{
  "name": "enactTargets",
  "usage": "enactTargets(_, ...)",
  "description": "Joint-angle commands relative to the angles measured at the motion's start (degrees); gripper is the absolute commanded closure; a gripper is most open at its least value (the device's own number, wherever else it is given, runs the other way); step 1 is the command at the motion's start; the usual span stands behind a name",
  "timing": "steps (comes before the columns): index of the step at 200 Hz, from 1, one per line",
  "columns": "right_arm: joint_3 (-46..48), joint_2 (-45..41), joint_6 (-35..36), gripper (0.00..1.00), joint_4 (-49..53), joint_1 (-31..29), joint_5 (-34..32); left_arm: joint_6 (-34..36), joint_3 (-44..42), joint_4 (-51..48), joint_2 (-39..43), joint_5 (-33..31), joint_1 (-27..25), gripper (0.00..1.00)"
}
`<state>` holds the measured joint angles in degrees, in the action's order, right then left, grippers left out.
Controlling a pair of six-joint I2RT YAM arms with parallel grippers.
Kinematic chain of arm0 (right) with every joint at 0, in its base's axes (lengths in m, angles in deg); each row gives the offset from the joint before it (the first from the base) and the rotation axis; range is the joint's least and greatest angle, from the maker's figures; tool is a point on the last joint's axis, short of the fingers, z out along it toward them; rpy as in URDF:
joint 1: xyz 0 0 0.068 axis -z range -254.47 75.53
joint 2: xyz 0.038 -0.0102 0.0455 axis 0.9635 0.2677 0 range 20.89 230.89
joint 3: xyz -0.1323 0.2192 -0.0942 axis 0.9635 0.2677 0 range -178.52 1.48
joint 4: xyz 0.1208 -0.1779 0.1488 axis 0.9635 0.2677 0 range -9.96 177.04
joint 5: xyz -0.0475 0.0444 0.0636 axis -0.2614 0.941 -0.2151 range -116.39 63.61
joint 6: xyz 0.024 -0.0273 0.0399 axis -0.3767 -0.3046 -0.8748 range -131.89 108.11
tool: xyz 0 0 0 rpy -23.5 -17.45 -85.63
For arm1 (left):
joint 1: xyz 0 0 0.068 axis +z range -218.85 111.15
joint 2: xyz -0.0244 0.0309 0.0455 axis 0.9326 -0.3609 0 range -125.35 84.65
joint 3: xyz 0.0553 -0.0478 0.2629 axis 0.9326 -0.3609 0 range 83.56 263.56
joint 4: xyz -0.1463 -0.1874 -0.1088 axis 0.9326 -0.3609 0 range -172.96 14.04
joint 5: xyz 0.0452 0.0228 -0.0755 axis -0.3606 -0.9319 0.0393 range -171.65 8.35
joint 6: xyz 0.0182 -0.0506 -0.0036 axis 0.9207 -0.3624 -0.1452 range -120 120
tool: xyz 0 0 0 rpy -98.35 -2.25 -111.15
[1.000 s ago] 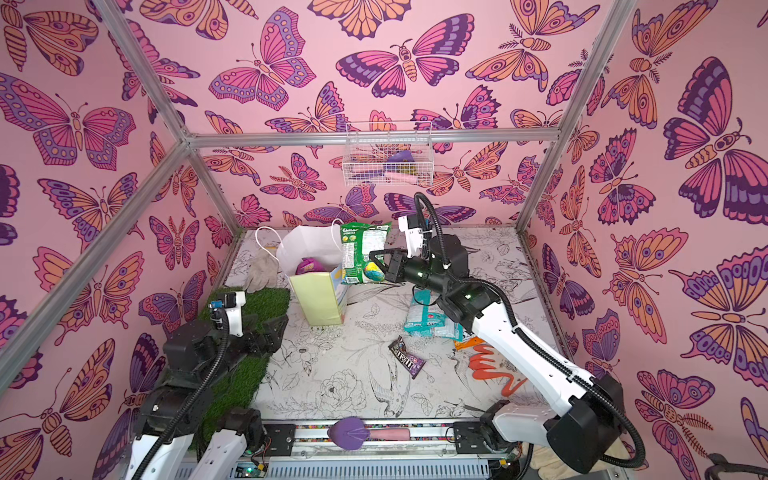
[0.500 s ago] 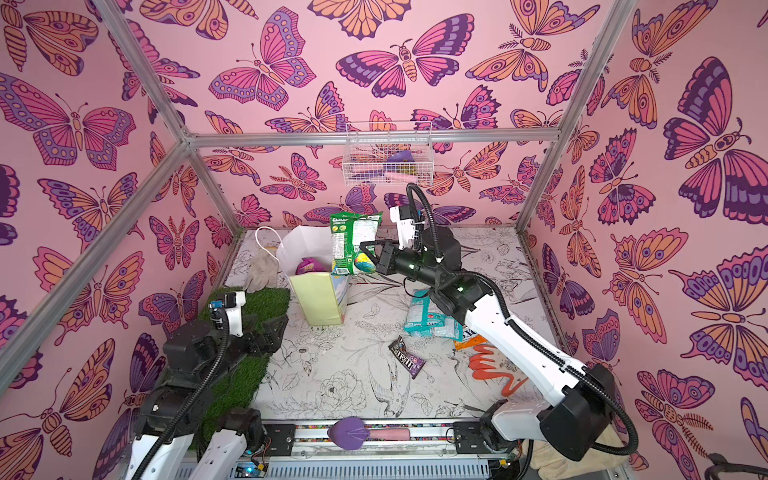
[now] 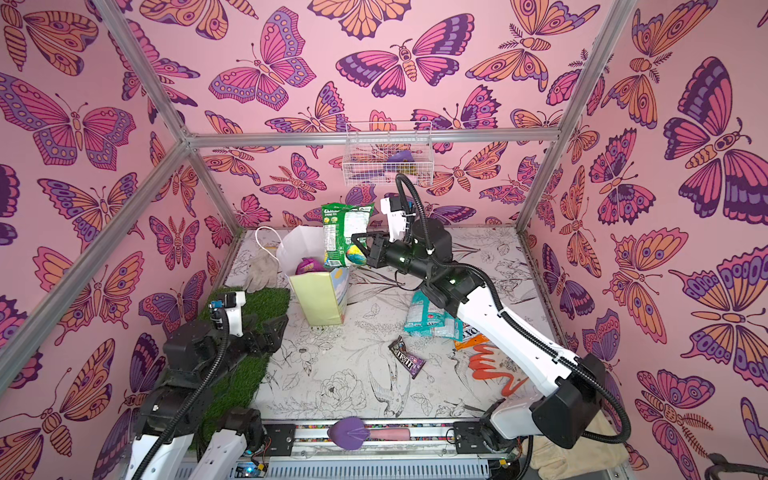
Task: Place the snacks into the paper bag
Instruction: 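Carry the green snack bag with the right gripper over the paper bag opening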
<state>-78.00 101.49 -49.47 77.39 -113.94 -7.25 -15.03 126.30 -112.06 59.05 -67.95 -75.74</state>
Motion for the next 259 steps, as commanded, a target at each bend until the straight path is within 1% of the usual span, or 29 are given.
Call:
enactTargets(1,-3.9,0.5,2.8,1.0,0.7,-0.9,-2.3,0.8,-0.7,-0.9,0.0,-0.1,-0.3,0.0)
enactTargets(26,-6.0,1.5,4.4,1.0,3.1,-1.4,-4.6,0.8,-0.8,-0.9,0.1,-0.1,-0.4,0.01)
enactTargets(68,-10.8,4.5,6.5,1.0,7.1,-2.9,-6.0,0.8,-0.8,-0.9,0.1,0.0,-0.4,0.0)
enactTargets(92,-14.1,6.2,8.9,1.0,10.7,-4.2,-8.2,0.8,-0.8,-0.9,0.1,0.0,-0.4,0.0)
enactTargets(105,-16.2,7.0,10.8,1.0,13.6,-5.3,-11.0,0.7,-0.8,-0.9,0.1,-0.1,-0.3,0.0)
enactTargets(119,-19.3,8.1,13.9,1.0,17.8,-7.1,-16.5,0.8,-0.8,-0.9,0.1,-0.1,-0.3,0.0)
enactTargets(135,-21.4,9.1,16.0,1.0,19.8,-8.5,-18.9,0.7,-0.9,-0.8,0.1,0.0,-0.3,0.0)
enactTargets(145,-22.5,9.1,16.5,1.0,20.5,-9.0,-19.4,0.8,-0.9,-0.9,0.1,-0.1,-0.4,0.0)
enactTargets(149,-22.9,10.8,16.6,1.0,20.7,-9.2,-19.7,0.7,-0.9,-0.9,0.1,-0.1,-0.4,0.0)
enactTargets(173,-26.0,13.0,17.9,1.0,22.7,-9.9,-21.1,0.8,-0.8,-0.9,0.2,0.0,-0.4,0.0)
enactTargets(205,-30.5,16.0,20.7,1.0,25.9,-11.6,-24.7,0.7,-0.8,-0.9,0.3,-0.1,-0.3,0.0)
enactTargets(259,-39.6,22.3,22.2,1.0,32.6,-12.3,-25.8,0.7,-0.8,-0.9,0.4,0.0,-0.4,0.0)
